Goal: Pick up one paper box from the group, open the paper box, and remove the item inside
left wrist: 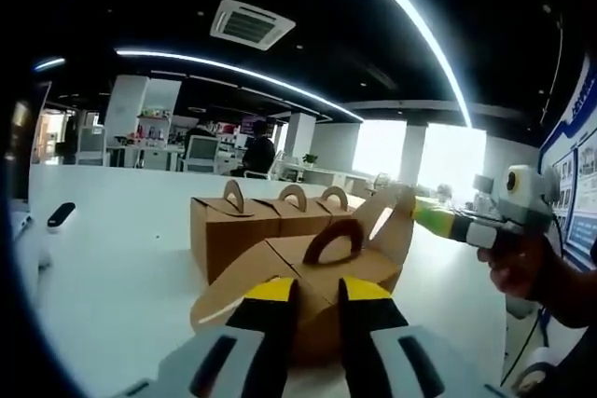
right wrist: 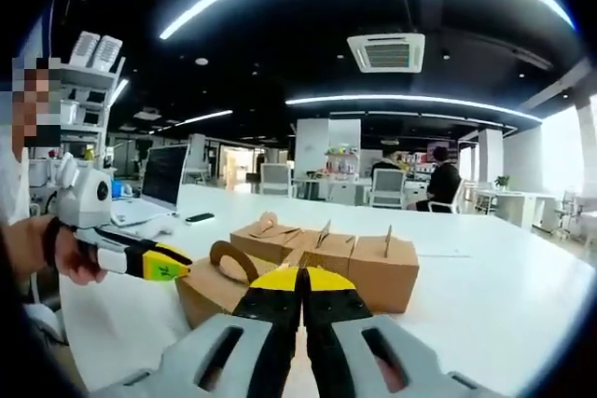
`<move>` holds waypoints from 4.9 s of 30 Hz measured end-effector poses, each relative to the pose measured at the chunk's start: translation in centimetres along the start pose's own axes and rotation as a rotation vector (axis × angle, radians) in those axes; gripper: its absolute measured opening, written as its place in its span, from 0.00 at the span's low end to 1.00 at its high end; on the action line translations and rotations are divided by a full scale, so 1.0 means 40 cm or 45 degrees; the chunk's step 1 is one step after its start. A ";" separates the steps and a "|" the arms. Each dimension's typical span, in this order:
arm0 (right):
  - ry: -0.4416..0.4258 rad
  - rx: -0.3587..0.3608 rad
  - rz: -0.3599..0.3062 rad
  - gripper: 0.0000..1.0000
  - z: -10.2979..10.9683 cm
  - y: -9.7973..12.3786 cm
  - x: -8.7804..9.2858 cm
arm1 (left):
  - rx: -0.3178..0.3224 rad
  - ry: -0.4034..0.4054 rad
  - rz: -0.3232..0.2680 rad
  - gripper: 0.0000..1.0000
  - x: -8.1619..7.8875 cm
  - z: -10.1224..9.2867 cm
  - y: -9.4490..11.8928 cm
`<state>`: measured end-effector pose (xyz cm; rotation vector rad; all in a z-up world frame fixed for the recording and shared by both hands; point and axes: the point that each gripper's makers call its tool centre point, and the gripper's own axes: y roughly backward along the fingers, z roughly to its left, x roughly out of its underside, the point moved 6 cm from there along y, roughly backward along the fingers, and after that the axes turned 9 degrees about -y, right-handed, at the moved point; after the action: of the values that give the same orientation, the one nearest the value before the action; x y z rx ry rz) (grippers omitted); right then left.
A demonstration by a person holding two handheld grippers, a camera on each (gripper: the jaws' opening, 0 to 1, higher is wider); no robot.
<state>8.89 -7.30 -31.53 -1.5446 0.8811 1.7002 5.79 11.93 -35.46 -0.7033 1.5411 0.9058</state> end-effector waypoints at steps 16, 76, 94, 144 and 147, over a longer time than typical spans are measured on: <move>0.009 -0.014 0.000 0.02 0.003 -0.003 0.000 | -0.007 -0.005 0.014 0.20 0.001 0.015 0.002; -0.103 0.017 0.142 0.02 -0.042 0.007 0.105 | -0.031 0.024 0.001 0.20 0.007 0.025 0.000; -0.316 -0.009 0.159 0.02 -0.050 0.003 0.138 | -0.029 0.025 -0.001 0.20 0.007 0.019 -0.001; -0.613 -0.047 0.240 0.03 -0.034 -0.014 0.193 | -0.029 0.013 0.003 0.20 0.006 0.018 -0.002; -0.618 -0.065 0.245 0.03 -0.033 -0.015 0.194 | -0.027 0.008 0.009 0.20 0.005 0.021 -0.002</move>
<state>9.51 -7.79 -39.40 -1.0256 0.7484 2.1257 6.26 12.60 -35.72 -0.7168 1.5423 0.9268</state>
